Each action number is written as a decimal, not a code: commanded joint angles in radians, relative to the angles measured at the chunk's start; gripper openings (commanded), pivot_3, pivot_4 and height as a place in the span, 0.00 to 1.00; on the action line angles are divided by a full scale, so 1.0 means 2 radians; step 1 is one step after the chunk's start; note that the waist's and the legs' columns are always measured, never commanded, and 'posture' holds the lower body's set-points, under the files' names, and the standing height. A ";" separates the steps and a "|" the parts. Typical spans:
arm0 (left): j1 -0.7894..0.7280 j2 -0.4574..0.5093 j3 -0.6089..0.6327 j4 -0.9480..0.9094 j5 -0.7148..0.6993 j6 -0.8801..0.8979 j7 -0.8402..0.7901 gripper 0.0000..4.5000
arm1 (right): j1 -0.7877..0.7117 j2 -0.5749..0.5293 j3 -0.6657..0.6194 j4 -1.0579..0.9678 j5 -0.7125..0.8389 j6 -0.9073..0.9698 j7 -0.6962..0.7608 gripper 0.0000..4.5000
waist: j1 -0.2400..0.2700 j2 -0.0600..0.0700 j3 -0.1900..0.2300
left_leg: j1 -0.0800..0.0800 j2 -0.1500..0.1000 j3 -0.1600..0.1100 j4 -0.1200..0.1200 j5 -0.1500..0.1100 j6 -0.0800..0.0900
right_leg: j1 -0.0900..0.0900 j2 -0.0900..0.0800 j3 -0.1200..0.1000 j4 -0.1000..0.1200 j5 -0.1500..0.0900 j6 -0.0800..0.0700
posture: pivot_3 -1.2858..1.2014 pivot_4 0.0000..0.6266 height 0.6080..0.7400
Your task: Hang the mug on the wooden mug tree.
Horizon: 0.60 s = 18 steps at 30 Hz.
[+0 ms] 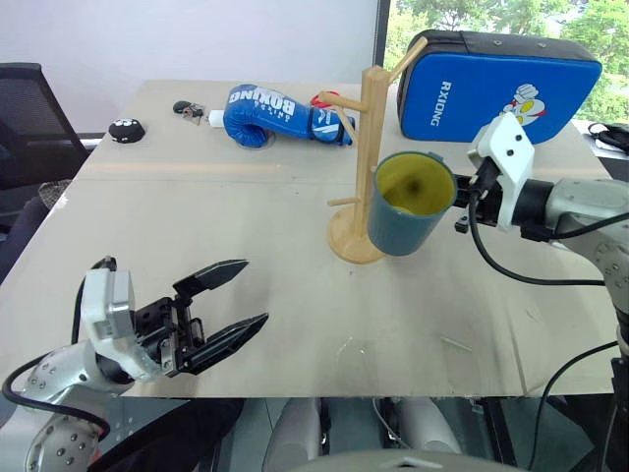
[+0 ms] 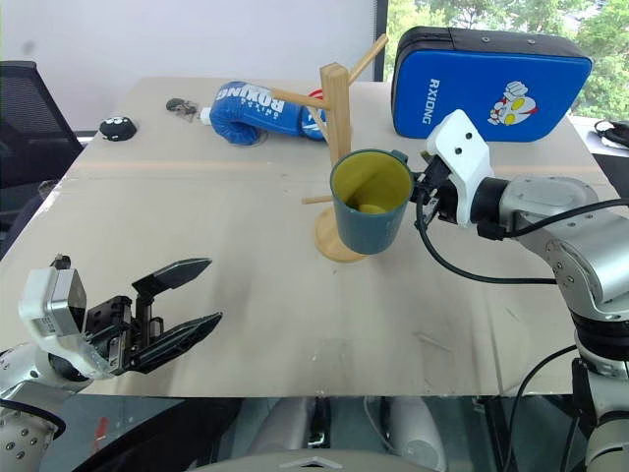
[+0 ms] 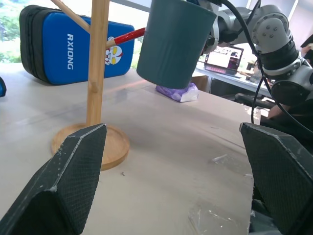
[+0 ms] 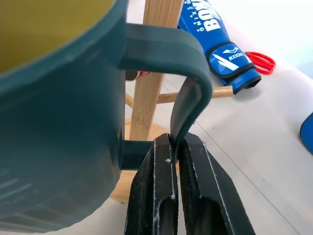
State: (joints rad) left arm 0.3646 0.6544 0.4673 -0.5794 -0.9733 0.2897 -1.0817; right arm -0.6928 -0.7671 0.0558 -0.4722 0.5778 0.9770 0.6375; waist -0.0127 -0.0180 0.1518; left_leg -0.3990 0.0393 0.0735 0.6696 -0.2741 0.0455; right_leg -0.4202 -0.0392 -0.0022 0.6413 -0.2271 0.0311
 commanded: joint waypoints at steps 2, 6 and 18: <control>0.002 -0.001 0.012 -0.019 -0.010 0.001 0.011 1.00 | -0.056 0.024 0.037 0.021 -0.022 0.007 -0.004 0.00 | -0.002 0.000 0.000 | 0.000 0.000 0.000 0.000 0.000 0.000 | -0.001 0.000 0.000 0.000 0.000 0.000 | 0.52 0.24 1.00; 0.005 -0.008 0.008 -0.025 -0.006 0.002 0.025 1.00 | -0.088 0.056 0.080 0.052 -0.045 0.017 -0.015 0.00 | -0.001 0.000 0.000 | 0.000 0.000 0.000 0.000 0.000 0.000 | -0.001 0.000 0.000 0.000 0.000 0.000 | 0.52 0.24 1.00; 0.002 -0.013 0.011 -0.011 -0.003 -0.001 0.040 1.00 | 0.034 -0.005 -0.040 -0.033 0.002 -0.029 0.059 0.49 | 0.002 0.000 0.000 | -0.001 0.000 0.000 0.000 0.000 0.000 | -0.001 -0.001 -0.001 0.000 0.000 0.000 | 0.52 0.24 1.00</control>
State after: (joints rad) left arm 0.3631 0.6297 0.4694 -0.5957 -0.9732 0.2988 -0.9893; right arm -0.6452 -0.7567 0.0580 -0.4868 0.5518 0.9592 0.7255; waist -0.0095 -0.0187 0.1519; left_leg -0.4014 0.0384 0.0737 0.6694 -0.2747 0.0464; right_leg -0.4216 -0.0408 -0.0035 0.6406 -0.2269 0.0315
